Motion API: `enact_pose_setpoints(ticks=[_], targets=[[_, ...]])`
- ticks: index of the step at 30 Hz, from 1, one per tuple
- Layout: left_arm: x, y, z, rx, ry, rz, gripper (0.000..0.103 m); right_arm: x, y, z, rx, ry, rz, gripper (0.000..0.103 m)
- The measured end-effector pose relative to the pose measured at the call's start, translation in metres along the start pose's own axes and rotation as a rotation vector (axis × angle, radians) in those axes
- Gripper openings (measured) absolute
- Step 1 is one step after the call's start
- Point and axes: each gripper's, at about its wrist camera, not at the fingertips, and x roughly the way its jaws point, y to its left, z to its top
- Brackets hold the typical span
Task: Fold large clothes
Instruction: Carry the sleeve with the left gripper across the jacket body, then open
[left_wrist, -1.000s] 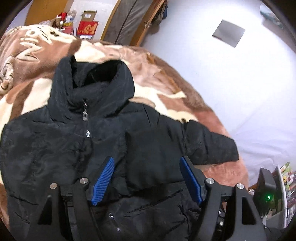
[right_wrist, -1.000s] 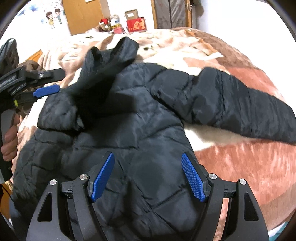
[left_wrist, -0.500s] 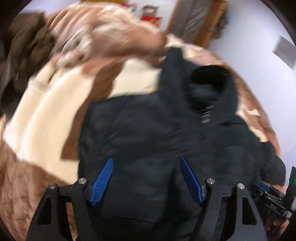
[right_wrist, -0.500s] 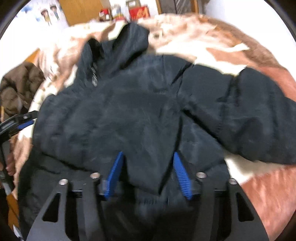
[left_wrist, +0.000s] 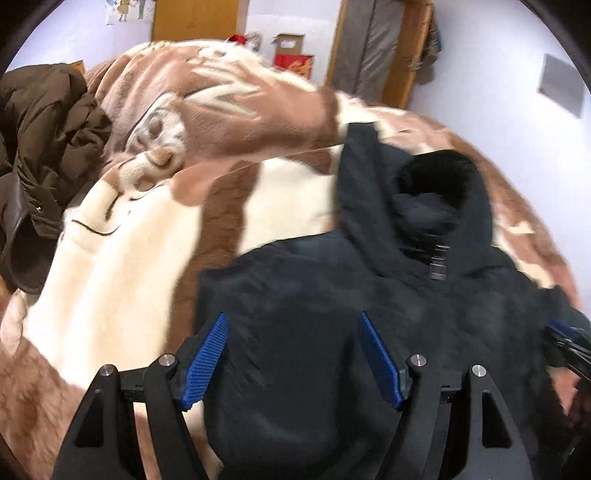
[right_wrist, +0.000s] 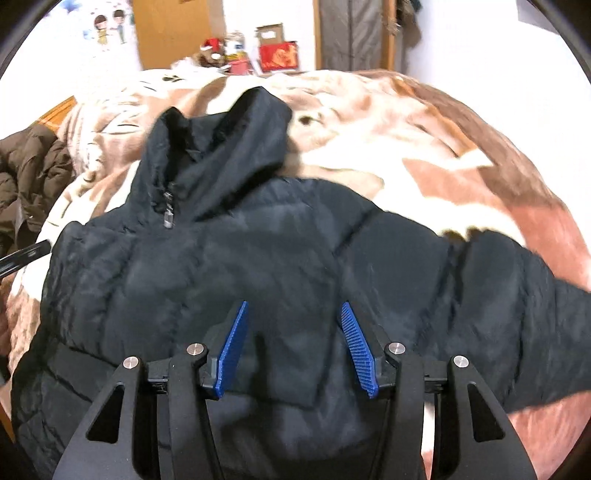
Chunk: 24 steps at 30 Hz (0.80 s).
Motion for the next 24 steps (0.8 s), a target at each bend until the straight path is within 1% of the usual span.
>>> enact_pose_setpoints(ticks=[1, 2, 4, 5, 8, 12, 15, 16, 17, 18, 20, 22, 23, 24], targets=[[0.014, 0.006, 0.002, -0.012, 0.027, 0.012, 0.071, 0.010, 0.001, 0.003, -0.001, 0.013, 0.004, 0.052], [0.029, 0.010, 0.002, -0.023, 0.054, 0.028, 0.071, 0.026, 0.000, 0.007, 0.004, 0.042, 0.003, 0.048], [0.047, 0.015, -0.001, -0.041, 0.074, 0.043, 0.072, 0.056, -0.004, 0.010, 0.017, 0.095, 0.018, 0.048], [0.053, 0.018, -0.005, -0.050, 0.071, 0.039, 0.072, 0.066, -0.005, 0.010, 0.005, 0.103, 0.022, 0.048], [0.063, 0.016, -0.013, -0.058, 0.057, 0.044, 0.073, 0.079, -0.003, 0.008, -0.013, 0.109, 0.008, 0.048], [0.069, 0.009, -0.016, -0.036, 0.054, 0.066, 0.074, 0.082, -0.005, 0.003, -0.020, 0.111, 0.003, 0.049], [0.061, 0.009, -0.011, -0.045, 0.069, 0.070, 0.073, 0.071, -0.007, 0.008, -0.011, 0.125, 0.007, 0.049], [0.052, 0.009, -0.008, -0.050, 0.067, 0.069, 0.069, 0.056, -0.009, 0.010, 0.000, 0.110, 0.006, 0.049], [0.041, 0.009, -0.006, -0.056, 0.055, 0.057, 0.065, 0.042, -0.010, 0.011, 0.002, 0.083, 0.011, 0.049], [0.026, 0.009, -0.007, -0.061, 0.032, 0.030, 0.063, 0.032, -0.009, 0.010, 0.001, 0.060, 0.017, 0.049], [-0.001, 0.007, -0.014, -0.059, -0.012, 0.003, 0.062, 0.007, -0.011, -0.002, 0.009, 0.020, 0.046, 0.049], [-0.016, 0.004, -0.025, -0.044, -0.035, -0.015, 0.062, 0.003, -0.011, -0.015, 0.010, 0.027, 0.052, 0.049], [-0.015, 0.002, -0.032, -0.038, -0.023, -0.017, 0.062, 0.009, -0.011, -0.022, 0.004, 0.047, 0.046, 0.049], [-0.010, 0.000, -0.038, -0.032, -0.001, -0.012, 0.062, 0.020, -0.011, -0.028, 0.002, 0.084, 0.038, 0.049]])
